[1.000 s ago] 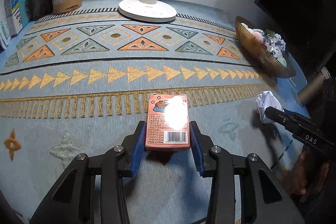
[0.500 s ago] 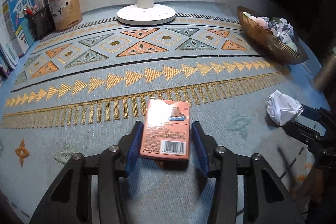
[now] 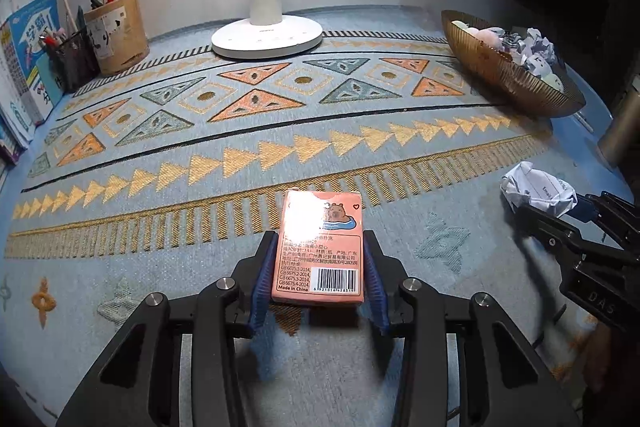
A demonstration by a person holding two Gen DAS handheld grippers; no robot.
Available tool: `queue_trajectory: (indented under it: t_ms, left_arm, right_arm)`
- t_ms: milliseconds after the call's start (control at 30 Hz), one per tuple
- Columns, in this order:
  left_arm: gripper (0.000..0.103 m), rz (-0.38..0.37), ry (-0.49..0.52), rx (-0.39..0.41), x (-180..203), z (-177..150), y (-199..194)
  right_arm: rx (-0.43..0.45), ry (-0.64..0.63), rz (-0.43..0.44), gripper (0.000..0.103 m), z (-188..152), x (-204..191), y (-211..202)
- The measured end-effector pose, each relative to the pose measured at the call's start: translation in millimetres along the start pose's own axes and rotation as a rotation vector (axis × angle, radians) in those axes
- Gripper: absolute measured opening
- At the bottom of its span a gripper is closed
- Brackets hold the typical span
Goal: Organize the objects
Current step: 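Carry snack box and paper ball over the bowl and open both tools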
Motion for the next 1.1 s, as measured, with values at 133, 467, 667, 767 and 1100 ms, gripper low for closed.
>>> queue_trajectory:
  t_ms: [133, 467, 667, 767, 1100]
  left_arm:
    - [0.037, -0.028, 0.046, 0.039, 22, 19, -9]
    - [0.039, -0.192, 0.194, 0.187, 129, 116, -19]
    - [0.039, -0.283, 0.216, 0.225, 196, 169, 3]
    - [0.039, -0.312, 0.214, 0.223, 223, 181, 18]
    - [0.075, -0.328, 0.228, 0.218, 256, 179, 50]
  right_arm:
    - [0.044, 0.067, -0.004, 0.046, 4, 20, -14]
    - [0.218, 0.234, -0.108, 0.047, 42, 135, -72]
    - [0.282, 0.424, -0.203, 0.048, 77, 223, -84]
    - [0.280, 0.461, -0.236, 0.048, 94, 249, -80]
    - [0.245, 0.505, -0.191, 0.079, 110, 272, -38]
Point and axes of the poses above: each gripper's, at about its wrist camera, not at the fingertips, and y roughly the way its jaws point, x to its right, z to its top, the point moved 4 cm from there along y, roughly the way its jaws point, and after that the axes turned 6 degrees about -y, right-handed, at the moved point
